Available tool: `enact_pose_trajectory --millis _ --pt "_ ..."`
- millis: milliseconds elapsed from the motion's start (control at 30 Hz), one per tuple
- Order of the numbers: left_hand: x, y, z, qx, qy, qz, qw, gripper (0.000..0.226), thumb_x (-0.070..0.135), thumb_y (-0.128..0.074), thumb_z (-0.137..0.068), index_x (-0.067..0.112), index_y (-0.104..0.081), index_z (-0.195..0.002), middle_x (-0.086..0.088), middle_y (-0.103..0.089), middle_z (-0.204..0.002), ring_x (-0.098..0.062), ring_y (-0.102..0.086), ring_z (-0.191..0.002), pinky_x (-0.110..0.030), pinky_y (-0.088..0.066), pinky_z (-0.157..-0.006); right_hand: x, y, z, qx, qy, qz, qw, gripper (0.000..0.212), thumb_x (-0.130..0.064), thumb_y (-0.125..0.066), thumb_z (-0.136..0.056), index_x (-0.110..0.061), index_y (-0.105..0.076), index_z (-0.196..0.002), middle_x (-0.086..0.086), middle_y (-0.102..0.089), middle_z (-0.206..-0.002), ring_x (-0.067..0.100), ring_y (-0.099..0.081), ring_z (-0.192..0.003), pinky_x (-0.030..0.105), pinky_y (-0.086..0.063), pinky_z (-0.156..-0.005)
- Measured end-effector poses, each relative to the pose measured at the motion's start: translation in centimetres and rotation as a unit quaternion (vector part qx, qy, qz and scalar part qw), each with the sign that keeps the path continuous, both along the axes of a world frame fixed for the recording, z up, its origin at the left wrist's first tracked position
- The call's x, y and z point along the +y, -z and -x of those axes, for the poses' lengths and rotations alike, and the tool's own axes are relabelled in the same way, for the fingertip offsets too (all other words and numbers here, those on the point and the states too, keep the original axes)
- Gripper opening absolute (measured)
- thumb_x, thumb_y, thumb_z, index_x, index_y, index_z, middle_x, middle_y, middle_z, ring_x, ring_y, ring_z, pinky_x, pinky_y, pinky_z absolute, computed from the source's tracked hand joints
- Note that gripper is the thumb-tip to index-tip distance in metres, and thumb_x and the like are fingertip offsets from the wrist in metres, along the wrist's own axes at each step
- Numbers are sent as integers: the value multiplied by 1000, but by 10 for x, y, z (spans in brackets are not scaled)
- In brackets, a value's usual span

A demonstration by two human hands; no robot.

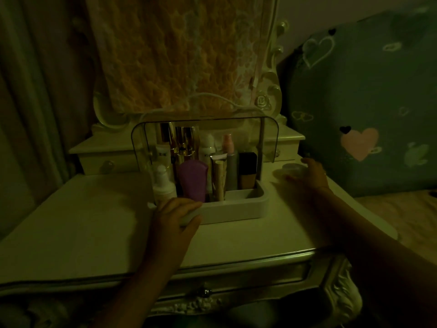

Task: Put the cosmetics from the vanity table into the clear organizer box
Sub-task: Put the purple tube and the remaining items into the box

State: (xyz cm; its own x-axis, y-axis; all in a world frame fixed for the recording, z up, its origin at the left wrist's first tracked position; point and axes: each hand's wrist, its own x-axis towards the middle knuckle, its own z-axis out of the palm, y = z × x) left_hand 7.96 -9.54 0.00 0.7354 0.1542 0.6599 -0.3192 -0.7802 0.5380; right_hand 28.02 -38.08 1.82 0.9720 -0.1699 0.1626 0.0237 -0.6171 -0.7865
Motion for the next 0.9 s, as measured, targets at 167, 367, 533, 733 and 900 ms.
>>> enact_pose_trajectory --millis 167,367,533,733,900 --pt "1 1 -2 3 -3 -9 1000 24 17 -66 -74 14 -70 -97 5 -60 -94 -19 -54 -94 -29 -37 -85 7 11 -20 3 18 30 999 87 -38 -79 -64 -16 -34 -136 15 -40 -141 34 -41 -126 51 -37 -104" --pt "2 3 -2 8 -6 -5 1000 25 8 -72 -74 15 -70 -98 5 -60 -95 -17 -54 -95 -30 -38 -86 8 9 -19 -3 -14 37 999 80 -37 -76 -68 -17 -36 -134 13 -41 -140 33 -41 -127 50 -35 -107" --pt "1 1 -1 5 -10 -14 1000 26 3 -73 -72 12 -71 -96 3 -61 -94 -19 -54 -94 -32 -38 -86 10 11 -4 -7 -58 22 998 78 -33 -77 -69 -15 -37 -134 13 -40 -140 31 -43 -124 43 -37 -104" --pt "0 0 1 1 -8 -17 1000 26 2 -73 -72 11 -71 -96 5 -59 -94 -18 -53 -93 -33 -38 -85 14 11 19 -1 -100 48 994 75 -29 -76 -71 -17 -37 -134 11 -40 -139 29 -43 -124 40 -38 -101" --pt "0 0 1 1 -5 -11 1000 26 1 -73 -72 10 -71 -96 3 -59 -94 -19 -53 -94 -33 -38 -86 13 11 49 -19 -135 60 989 73 -24 -75 -73 -15 -37 -134 12 -40 -139 30 -43 -124 38 -38 -100"
